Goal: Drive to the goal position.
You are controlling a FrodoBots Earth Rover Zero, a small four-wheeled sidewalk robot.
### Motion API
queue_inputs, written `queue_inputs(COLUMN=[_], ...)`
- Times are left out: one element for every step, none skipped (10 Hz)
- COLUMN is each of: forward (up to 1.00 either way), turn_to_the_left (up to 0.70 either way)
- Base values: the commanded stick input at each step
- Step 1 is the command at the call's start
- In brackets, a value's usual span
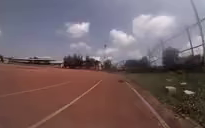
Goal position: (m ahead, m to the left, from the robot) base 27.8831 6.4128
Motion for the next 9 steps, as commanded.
queue_inputs(forward=[0.7,0.7,0.7,0.7,0.7,0.7,0.7,0.7,0.7], turn_to_the_left=[0.0,0.0,0.0,0.0,0.0,0.0,0.0,0.0,0.0])
